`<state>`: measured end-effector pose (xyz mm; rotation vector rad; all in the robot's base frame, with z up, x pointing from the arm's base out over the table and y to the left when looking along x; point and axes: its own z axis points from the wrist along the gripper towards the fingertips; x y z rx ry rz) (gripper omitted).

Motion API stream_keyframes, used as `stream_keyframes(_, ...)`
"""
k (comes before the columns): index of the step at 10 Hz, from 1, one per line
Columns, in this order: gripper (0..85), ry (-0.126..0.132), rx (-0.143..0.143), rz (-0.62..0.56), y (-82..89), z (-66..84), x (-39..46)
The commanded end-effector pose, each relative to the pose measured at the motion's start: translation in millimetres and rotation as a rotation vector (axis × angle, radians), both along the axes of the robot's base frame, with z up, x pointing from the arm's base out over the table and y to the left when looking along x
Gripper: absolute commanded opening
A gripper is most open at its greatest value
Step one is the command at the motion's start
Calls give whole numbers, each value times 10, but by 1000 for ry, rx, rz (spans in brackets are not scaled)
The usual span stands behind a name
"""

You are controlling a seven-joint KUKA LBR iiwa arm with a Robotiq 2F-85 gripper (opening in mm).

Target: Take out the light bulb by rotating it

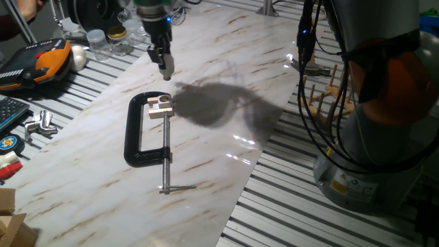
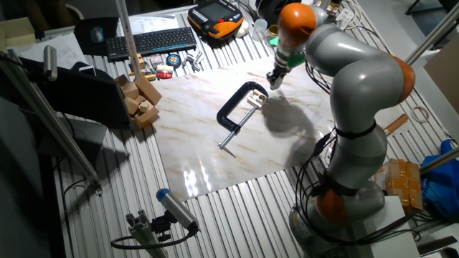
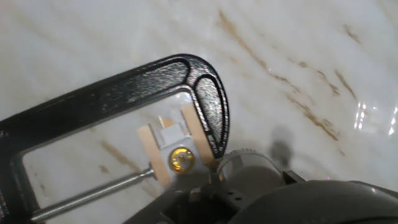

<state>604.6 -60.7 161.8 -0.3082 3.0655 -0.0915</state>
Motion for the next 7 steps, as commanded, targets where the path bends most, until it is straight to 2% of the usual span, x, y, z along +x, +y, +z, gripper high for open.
stream_keyframes(1, 0, -7, 4, -24, -102, -42, -23)
stream_keyframes(4, 0, -12, 18, -69, -256, -150, -73)
stream_keyframes(7, 0, -26, 38, -79, -324, -312, -94)
